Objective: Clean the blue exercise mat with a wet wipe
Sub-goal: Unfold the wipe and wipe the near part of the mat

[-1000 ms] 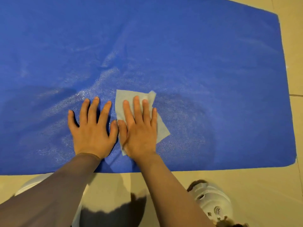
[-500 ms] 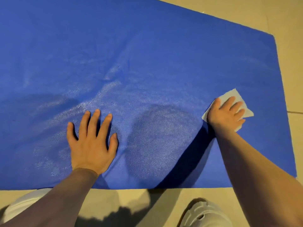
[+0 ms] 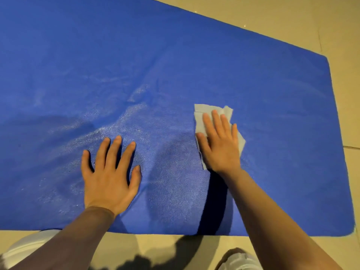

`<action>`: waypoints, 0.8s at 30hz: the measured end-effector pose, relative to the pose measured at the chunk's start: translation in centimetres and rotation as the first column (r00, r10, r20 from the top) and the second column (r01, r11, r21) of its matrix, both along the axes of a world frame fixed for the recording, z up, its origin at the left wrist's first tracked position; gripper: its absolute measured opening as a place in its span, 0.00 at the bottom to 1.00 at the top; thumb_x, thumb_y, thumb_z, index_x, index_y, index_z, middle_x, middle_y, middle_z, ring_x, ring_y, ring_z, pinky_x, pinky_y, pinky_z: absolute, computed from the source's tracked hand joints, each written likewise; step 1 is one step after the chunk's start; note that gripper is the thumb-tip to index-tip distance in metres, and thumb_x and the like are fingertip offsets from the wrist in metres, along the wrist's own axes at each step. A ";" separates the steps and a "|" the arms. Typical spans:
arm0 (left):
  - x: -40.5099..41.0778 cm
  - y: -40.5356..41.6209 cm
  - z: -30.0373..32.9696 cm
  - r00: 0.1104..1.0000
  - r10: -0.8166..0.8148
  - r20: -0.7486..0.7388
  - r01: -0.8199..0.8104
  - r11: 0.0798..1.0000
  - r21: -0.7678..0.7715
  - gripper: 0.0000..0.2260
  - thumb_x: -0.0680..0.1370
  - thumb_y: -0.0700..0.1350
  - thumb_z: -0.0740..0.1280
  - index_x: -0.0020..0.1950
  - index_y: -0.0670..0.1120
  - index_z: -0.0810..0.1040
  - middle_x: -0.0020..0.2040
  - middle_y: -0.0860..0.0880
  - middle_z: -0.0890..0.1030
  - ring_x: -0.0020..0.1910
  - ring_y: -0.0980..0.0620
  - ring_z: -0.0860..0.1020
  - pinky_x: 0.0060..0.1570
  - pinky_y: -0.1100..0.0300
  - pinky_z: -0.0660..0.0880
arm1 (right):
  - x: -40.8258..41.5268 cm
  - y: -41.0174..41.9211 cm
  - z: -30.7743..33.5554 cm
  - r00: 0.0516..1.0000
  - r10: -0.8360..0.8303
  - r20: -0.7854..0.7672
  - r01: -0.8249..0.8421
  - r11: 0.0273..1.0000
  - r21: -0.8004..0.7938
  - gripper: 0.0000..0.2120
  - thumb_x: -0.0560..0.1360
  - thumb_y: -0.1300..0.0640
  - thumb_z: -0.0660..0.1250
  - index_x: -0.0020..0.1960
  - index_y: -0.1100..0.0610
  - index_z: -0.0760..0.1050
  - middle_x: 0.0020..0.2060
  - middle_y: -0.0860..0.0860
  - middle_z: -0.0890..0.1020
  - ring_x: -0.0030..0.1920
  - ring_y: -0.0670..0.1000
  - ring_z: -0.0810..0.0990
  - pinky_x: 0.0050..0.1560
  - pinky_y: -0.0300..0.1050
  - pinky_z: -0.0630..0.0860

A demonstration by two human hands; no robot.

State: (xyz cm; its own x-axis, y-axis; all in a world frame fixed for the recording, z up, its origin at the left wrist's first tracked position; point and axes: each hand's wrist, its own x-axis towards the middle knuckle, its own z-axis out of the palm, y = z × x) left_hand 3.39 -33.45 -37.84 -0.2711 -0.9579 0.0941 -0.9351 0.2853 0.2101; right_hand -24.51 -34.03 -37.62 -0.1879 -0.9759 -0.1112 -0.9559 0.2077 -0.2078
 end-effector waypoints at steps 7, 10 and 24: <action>0.2 0.0 -0.1 0.999 -0.004 0.033 0.001 0.997 0.075 0.25 0.79 0.56 0.52 0.72 0.47 0.73 0.73 0.42 0.69 0.75 0.40 0.62 0.70 0.35 0.51 | -1.3 8.8 0.6 0.791 -0.609 -0.058 0.610 0.793 0.003 0.35 0.78 0.40 0.40 0.77 0.59 0.60 0.77 0.61 0.61 0.75 0.64 0.59 0.71 0.68 0.55; 0.3 0.0 -0.1 0.999 -0.009 0.038 0.006 0.996 0.091 0.26 0.79 0.56 0.52 0.72 0.48 0.73 0.74 0.42 0.69 0.75 0.39 0.62 0.70 0.32 0.52 | 6.4 10.0 0.3 0.783 -0.622 -0.023 0.621 0.783 -0.023 0.31 0.80 0.44 0.47 0.75 0.61 0.65 0.74 0.64 0.65 0.73 0.68 0.63 0.70 0.69 0.56; 0.3 -0.2 -0.5 0.998 -0.027 0.051 0.022 0.995 0.096 0.26 0.79 0.57 0.53 0.74 0.49 0.71 0.75 0.43 0.69 0.76 0.40 0.63 0.70 0.30 0.56 | 13.6 11.4 -0.7 0.857 -0.512 -0.060 0.501 0.855 -0.137 0.29 0.81 0.44 0.49 0.76 0.56 0.65 0.76 0.58 0.64 0.76 0.62 0.59 0.75 0.63 0.52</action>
State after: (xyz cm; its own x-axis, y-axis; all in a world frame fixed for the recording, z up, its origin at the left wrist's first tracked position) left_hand 3.71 -33.62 -38.37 -0.2964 -0.9550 -0.0123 -0.9385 0.2889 0.1890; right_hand -10.90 -22.67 -38.31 -0.6632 -0.7476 0.0346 -0.7404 0.6487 -0.1762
